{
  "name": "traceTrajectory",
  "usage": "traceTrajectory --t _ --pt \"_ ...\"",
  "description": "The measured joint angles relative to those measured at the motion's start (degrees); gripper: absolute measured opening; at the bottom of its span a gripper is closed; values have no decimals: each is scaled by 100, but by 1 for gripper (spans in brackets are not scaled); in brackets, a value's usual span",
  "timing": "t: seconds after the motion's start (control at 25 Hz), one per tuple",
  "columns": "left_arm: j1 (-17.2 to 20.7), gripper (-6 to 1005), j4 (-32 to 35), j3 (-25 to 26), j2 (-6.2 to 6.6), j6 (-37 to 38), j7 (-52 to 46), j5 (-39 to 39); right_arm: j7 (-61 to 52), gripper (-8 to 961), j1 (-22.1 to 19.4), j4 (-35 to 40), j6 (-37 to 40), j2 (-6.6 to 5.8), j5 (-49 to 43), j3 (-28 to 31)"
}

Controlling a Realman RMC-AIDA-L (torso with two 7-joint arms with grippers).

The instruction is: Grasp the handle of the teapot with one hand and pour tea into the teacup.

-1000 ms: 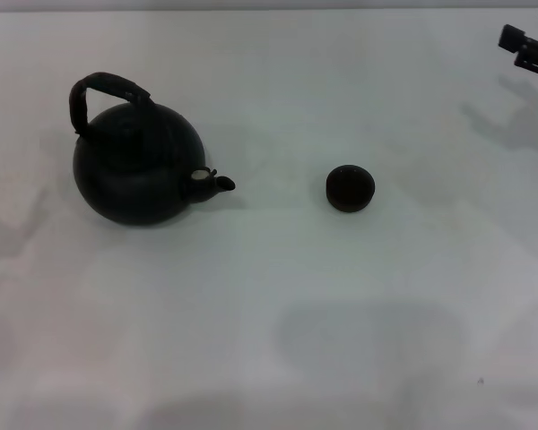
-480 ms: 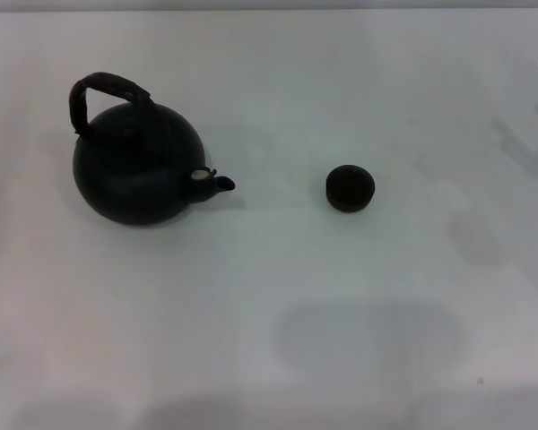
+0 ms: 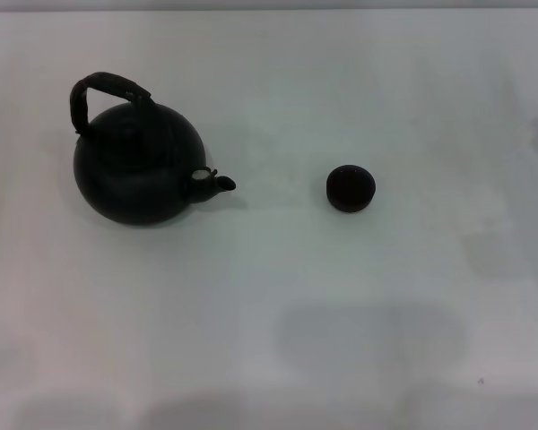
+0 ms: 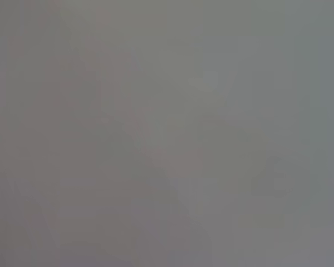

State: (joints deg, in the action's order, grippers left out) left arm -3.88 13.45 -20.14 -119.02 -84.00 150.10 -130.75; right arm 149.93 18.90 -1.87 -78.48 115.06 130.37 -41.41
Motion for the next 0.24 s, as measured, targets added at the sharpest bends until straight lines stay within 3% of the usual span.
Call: traceTrajectory --t 0.24 --pt "-263 860 -261 2 1 122 329 -29 26 876 -67 253 635 -19 115 522"
